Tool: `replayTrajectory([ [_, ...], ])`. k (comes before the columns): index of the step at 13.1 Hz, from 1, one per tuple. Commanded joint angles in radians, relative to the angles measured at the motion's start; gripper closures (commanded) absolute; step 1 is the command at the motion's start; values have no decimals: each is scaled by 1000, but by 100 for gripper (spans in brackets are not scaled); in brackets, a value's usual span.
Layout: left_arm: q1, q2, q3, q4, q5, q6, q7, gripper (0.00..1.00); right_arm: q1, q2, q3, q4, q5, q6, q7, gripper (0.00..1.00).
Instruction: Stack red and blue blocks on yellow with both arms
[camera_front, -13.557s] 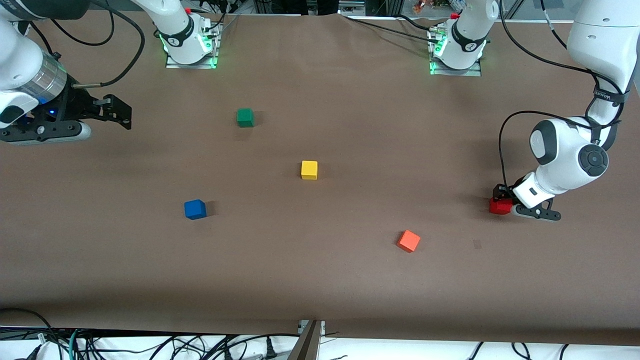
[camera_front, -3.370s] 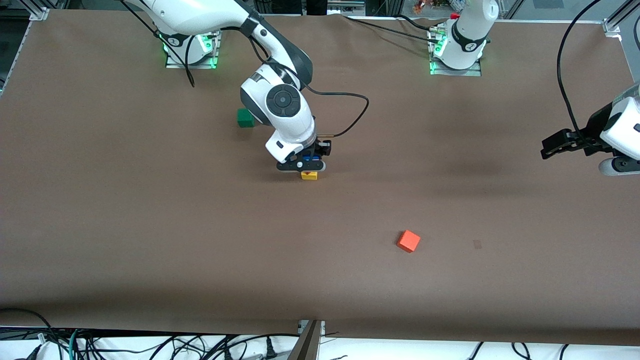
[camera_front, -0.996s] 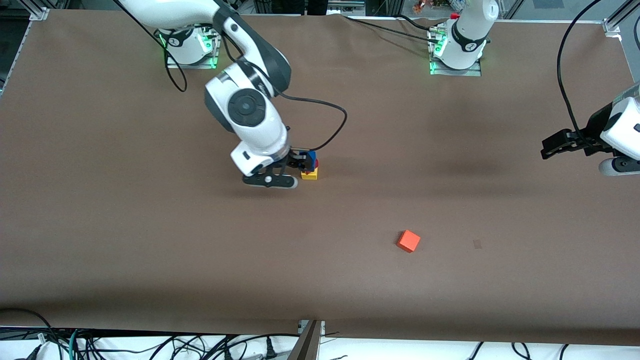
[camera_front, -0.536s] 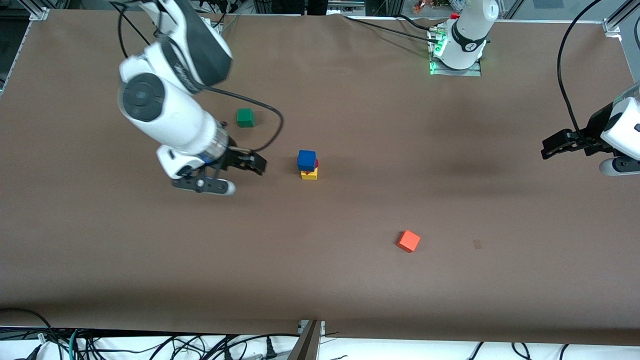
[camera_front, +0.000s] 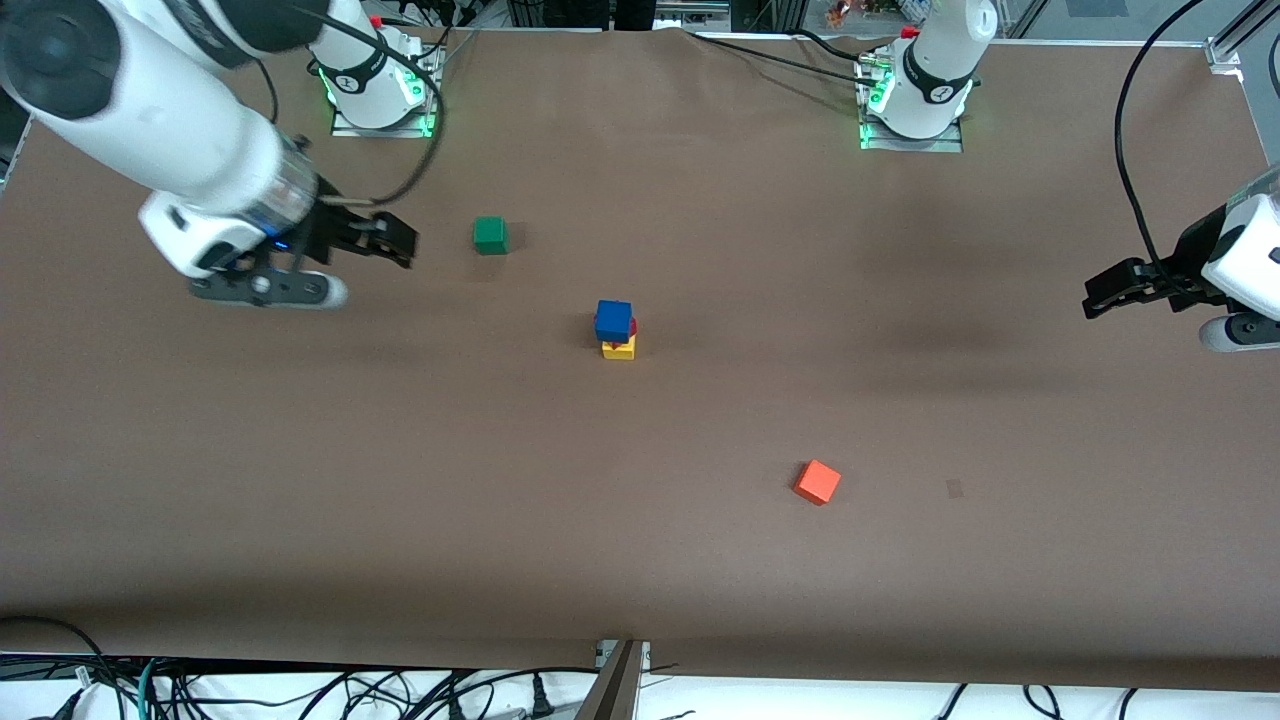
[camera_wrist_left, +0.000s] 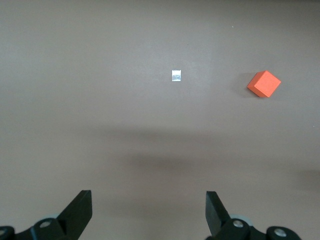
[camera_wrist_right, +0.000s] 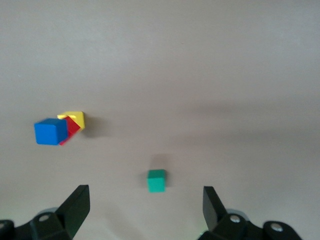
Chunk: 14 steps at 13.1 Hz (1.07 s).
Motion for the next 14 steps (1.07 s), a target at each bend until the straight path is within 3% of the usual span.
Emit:
replayTrajectory([
  [1,8,11,-2,27,-29,-9,22,0,9,-64,-61,-55,20,-38,-100,0],
  [4,8,11,-2,27,-33,-9,22,0,9,-176,-127,-188,11,-29,-162,0],
  [7,8,11,0,27,-43,-9,22,0,10,-251,-152,-317,5,66,-188,0],
  [14,8,11,0,27,-43,-9,22,0,-25,-253,-146,-331,-26,72,-239,0],
])
